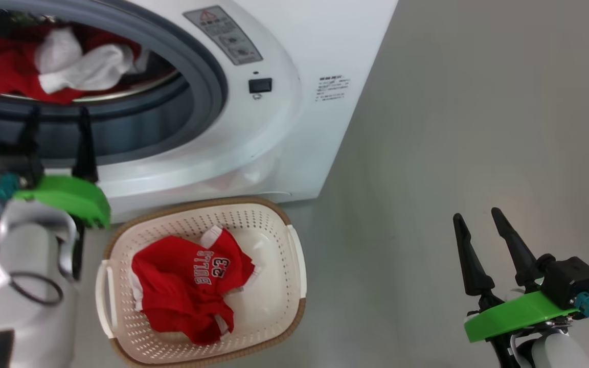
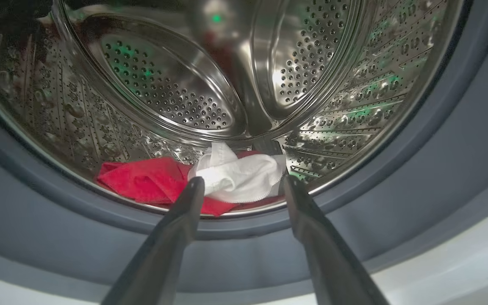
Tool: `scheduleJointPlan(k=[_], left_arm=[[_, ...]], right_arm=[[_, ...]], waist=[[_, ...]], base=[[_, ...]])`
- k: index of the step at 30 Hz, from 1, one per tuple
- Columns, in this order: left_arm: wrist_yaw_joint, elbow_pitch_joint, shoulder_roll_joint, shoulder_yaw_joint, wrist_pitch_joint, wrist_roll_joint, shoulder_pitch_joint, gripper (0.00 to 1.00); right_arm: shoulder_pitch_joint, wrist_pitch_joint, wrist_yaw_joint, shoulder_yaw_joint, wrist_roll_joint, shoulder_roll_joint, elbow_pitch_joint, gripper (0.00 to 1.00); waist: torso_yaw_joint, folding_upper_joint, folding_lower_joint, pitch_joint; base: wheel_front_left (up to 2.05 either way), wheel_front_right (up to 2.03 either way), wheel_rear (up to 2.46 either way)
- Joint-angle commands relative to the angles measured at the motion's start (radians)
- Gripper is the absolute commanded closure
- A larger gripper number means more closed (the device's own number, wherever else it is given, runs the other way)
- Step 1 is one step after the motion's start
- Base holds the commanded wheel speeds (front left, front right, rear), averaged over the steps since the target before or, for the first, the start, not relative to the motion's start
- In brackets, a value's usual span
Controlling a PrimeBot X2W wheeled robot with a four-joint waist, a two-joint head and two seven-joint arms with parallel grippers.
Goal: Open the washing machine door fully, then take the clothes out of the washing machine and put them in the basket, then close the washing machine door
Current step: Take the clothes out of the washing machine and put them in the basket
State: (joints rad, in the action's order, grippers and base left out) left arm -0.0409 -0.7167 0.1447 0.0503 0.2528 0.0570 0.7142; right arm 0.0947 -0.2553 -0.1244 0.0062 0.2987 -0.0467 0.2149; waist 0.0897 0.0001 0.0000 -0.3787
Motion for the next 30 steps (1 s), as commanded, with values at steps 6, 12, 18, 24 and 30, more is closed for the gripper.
scheduleJointPlan(k=[6, 12, 18, 24, 30], left_arm=[[0.029, -0.157, 0.090, 0.004, 0.009, -0.041, 0.200, 0.00], [0.063, -0.316, 0.141, -0.019, 0.009, -0.072, 0.335, 0.00], [0.080, -0.451, 0.181, -0.044, -0.009, -0.093, 0.432, 0.00], [0.097, -0.528, 0.222, -0.064, -0.034, -0.107, 0.481, 0.00], [0.102, -0.556, 0.249, -0.081, -0.084, -0.112, 0.500, 0.00]], right_arm=[[0.045, -0.006, -0.006, 0.023, 0.024, -0.004, -0.031, 0.00], [0.072, -0.006, -0.006, 0.041, 0.036, -0.004, -0.038, 0.00], [0.082, -0.006, -0.006, 0.049, 0.039, -0.004, -0.047, 0.00], [0.086, -0.006, -0.006, 0.057, 0.044, -0.004, -0.052, 0.00], [0.087, -0.006, -0.006, 0.064, 0.047, -0.004, -0.052, 0.00]], waist=[[0.056, -0.0001, 0.0000, -0.093], [0.082, -0.0001, 0.0000, -0.125], [0.102, -0.0001, 0.0000, -0.160], [0.124, -0.0001, 0.0000, -0.173], [0.137, -0.0001, 0.0000, -0.175]], base=[[0.00, 0.00, 0.00], [0.00, 0.00, 0.00], [0.00, 0.00, 0.00], [0.00, 0.00, 0.00], [0.00, 0.00, 0.00]])
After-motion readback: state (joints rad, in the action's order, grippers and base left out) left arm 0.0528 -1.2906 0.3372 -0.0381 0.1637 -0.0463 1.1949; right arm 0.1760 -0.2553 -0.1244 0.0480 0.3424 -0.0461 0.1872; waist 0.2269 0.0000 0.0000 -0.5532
